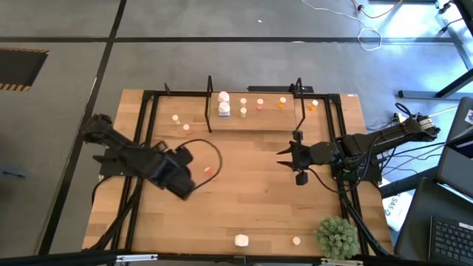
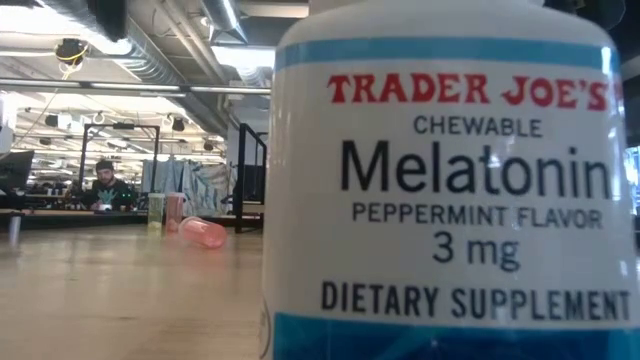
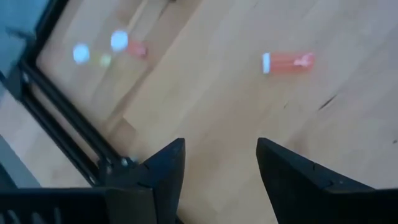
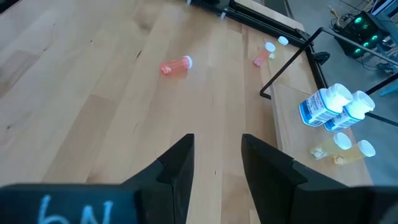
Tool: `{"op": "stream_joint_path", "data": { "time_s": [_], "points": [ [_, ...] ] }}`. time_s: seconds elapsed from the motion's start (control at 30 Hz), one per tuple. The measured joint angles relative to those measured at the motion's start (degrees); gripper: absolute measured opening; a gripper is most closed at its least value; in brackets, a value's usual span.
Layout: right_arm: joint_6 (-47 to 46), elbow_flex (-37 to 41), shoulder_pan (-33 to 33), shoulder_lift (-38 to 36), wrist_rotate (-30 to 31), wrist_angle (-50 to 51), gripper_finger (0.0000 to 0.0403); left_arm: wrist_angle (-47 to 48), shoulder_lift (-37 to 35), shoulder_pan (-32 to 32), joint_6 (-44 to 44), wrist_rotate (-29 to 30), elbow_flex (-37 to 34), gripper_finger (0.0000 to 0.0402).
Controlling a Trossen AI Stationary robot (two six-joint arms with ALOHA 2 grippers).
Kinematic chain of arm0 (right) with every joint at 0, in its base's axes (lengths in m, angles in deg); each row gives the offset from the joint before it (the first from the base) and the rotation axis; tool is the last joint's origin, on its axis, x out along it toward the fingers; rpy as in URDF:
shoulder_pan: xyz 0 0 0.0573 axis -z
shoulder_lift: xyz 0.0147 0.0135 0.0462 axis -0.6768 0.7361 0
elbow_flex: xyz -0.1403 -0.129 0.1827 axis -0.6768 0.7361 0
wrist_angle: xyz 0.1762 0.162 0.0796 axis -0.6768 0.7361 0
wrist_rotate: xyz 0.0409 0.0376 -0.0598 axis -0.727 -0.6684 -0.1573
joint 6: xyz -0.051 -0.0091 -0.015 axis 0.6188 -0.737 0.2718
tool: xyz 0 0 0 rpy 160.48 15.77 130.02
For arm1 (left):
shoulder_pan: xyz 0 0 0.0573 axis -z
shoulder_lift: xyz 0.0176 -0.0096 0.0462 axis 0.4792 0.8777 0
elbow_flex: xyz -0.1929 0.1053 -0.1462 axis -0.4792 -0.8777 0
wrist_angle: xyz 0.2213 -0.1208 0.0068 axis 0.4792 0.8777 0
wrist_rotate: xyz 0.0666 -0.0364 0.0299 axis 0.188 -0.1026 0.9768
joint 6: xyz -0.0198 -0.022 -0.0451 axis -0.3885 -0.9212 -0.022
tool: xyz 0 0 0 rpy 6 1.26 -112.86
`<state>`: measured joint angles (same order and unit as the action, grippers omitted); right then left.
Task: Pick and place medicine bottles onto shelf by color
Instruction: Put the bottom red pill bottle on the shelf aligned with the other red pill bottle
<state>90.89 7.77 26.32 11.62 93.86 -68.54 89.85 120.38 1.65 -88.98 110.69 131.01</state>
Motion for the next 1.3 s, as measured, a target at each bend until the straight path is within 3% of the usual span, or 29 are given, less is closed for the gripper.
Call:
{"op": "stream_joint_path", "data": {
  "time_s": [0.33, 0.57, 0.67, 0.83, 1.07, 1.3],
  "points": [
    [-0.96, -0.02, 0.00, 0.02, -0.42, -3.01, 0.0135, -0.21, -3.68, 11.48, -21.11, -0.13, -10.95, 0.0193],
    [-11.43, -0.02, 0.00, 0.24, -8.41, -11.28, 0.0135, -0.27, -3.66, 15.94, -30.33, 0.29, -14.83, 0.0193],
    [-15.25, -0.04, 0.00, 1.58, -5.72, -15.45, 0.0135, -0.91, -3.68, 16.88, -34.93, 3.35, -16.32, 0.0193],
    [-12.20, -1.22, 0.04, 7.65, -0.26, -20.41, 0.0135, -4.02, -3.68, 18.62, -42.95, 9.35, -19.55, 0.0193],
    [-14.11, -16.37, 0.35, 22.03, 1.39, -9.79, 0.0135, -16.36, -3.66, 19.82, -46.32, 12.73, -26.24, 0.0193],
    [-23.02, -33.93, 3.42, 37.28, -8.58, 4.28, 0.0135, -23.19, -3.65, 19.75, -46.30, 14.34, -29.59, 0.0193]
  ]
}}
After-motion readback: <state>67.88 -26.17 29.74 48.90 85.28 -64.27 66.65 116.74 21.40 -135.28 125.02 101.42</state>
